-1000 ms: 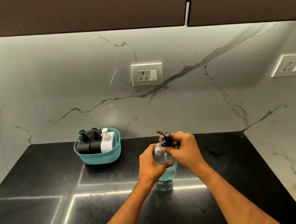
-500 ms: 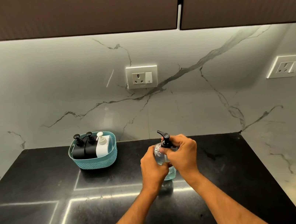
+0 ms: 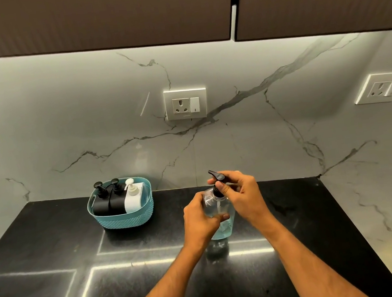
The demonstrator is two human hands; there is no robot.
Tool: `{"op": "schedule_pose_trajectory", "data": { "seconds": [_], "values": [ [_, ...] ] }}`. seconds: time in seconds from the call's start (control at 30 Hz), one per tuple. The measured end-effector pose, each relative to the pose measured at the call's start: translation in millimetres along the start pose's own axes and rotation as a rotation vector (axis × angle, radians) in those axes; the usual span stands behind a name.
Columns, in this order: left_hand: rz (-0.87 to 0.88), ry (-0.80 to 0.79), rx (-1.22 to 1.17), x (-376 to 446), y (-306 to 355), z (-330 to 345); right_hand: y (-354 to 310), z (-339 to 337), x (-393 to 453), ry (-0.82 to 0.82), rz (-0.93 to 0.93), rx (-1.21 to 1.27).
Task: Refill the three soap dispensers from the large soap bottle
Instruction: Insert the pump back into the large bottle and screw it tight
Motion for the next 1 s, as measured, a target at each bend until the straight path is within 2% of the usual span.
{"op": "schedule_pose_trajectory", "data": {
  "seconds": [0.27,0.57,0.77,0.9,1.0],
  "values": [
    [0.013,-0.021,0.024,10.2,9.4,16.3,-4.1,-21.3,2.9,0.235,-0.015,-0.103],
    [0.013,-0.077,0.031,37.6,15.7,45.4,5.4,-44.0,20.5,0.105,-0.016,-0.037],
    [0.033,-0.122,0.039,63.2,21.8,67.7,16.8,-69.0,38.0,0.137,-0.006,-0.038],
    [0.031,-0.149,0.037,81.6,22.1,85.6,22.6,-76.8,51.5,0.103,-0.008,0.019],
    [0.028,-0.164,0.05,93.5,20.6,98.4,34.7,-85.5,61.3,0.158,0.003,-0.011]
  ]
}}
Point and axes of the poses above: each hand's wrist, its own x-axis towards the middle knuckle, its own z-axis out of the palm, y = z × x, the point moved 7 cm from there along x, towards the middle knuckle, and after that the axes turned 3 degrees about -z, right-handed, at the moved point
